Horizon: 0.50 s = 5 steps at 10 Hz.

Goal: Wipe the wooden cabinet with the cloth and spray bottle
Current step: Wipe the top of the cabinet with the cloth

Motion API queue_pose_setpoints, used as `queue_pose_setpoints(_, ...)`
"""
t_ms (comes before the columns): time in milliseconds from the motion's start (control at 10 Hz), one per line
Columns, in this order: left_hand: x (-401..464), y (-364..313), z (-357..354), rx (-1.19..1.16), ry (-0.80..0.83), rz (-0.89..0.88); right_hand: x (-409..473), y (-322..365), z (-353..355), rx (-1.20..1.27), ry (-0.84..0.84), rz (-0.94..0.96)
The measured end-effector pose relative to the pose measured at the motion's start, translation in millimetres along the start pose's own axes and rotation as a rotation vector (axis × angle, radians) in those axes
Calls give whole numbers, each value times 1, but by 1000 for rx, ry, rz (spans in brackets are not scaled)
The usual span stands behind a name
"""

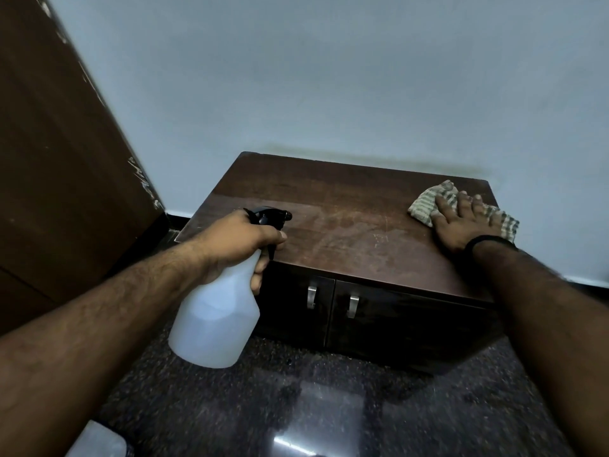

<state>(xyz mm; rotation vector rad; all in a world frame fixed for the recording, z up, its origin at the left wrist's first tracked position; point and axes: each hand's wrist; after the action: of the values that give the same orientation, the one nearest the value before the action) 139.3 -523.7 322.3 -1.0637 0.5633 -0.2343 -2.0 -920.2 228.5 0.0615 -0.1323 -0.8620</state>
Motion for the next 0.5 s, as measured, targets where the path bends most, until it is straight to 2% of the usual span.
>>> queue_pose_setpoints(500, -8, 13, 18, -21, -8, -8, -18, 36, 2, 22, -1, 7)
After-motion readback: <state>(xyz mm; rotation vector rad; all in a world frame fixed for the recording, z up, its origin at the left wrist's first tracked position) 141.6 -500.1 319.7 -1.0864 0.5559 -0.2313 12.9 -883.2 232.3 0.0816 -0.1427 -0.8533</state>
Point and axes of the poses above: each hand's wrist, its own x-axis towards the middle knuckle, its own z-axis out of the back of the hand, y = z × x, and after that the axes turned 14 degrees about -y, right-handed
